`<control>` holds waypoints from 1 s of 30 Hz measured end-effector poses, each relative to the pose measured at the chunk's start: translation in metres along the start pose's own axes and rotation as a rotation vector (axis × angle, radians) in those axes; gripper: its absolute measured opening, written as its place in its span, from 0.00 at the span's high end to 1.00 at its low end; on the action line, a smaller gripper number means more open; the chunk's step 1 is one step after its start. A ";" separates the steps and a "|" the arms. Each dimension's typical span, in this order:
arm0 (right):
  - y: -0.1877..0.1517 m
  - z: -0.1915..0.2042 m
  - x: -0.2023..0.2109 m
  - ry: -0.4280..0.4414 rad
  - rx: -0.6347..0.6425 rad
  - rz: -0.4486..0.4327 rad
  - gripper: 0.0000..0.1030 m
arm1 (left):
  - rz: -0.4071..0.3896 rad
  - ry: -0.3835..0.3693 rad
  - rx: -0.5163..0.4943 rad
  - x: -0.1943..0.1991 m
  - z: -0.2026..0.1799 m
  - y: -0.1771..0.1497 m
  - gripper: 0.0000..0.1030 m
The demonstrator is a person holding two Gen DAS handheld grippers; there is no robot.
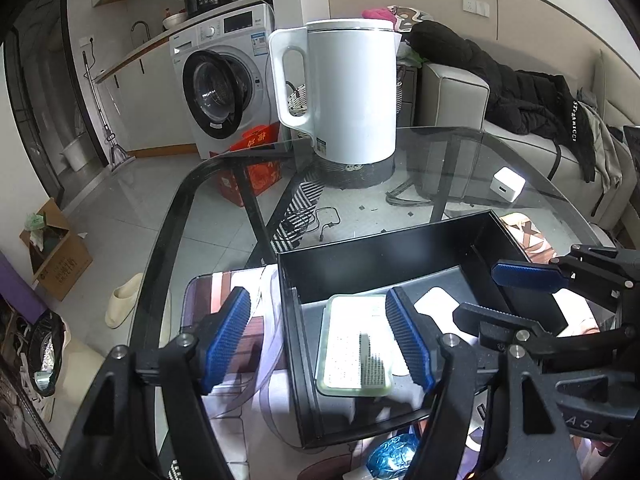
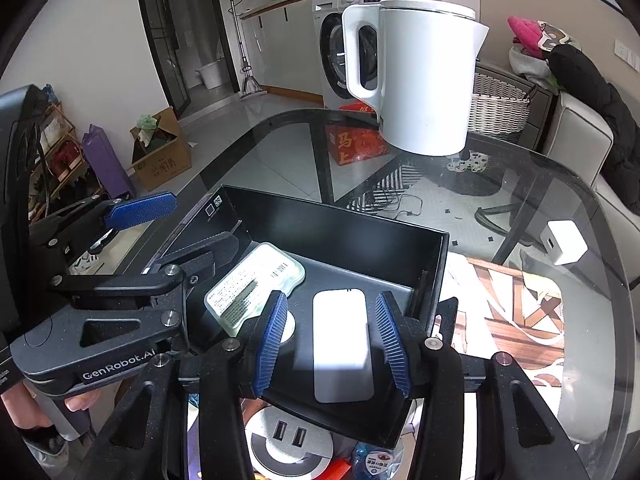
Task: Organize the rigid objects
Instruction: 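Open both tools to release the items into the box and lift away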
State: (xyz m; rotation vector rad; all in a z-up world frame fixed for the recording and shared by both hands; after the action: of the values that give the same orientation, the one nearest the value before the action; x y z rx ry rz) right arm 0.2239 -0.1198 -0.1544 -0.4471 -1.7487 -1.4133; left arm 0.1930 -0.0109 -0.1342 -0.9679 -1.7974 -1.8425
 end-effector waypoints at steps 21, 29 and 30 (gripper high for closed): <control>0.001 -0.003 0.015 -0.017 -0.012 -0.034 0.48 | -0.048 -0.014 0.018 0.017 0.001 0.005 0.31; 0.012 -0.010 0.038 -0.031 -0.046 -0.123 0.48 | -0.143 -0.030 0.037 0.038 0.005 0.016 0.31; 0.014 -0.010 0.042 -0.030 -0.051 -0.142 0.48 | -0.160 -0.038 0.036 0.041 0.004 0.018 0.30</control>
State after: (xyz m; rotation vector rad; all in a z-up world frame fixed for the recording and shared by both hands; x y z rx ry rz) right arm 0.2122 -0.1342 -0.1125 -0.3784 -1.8015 -1.5612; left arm 0.1779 -0.0009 -0.0930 -0.8740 -1.9755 -1.8893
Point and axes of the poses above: each gripper's, at about its wrist camera, not at the fingertips, and x roughly against the way its jaws point, z to its left, y to its top, the point moved 9 cm from there along -x, roughly the way its jaws point, and after that the axes turned 9 degrees about -y, right-handed, at the moved point
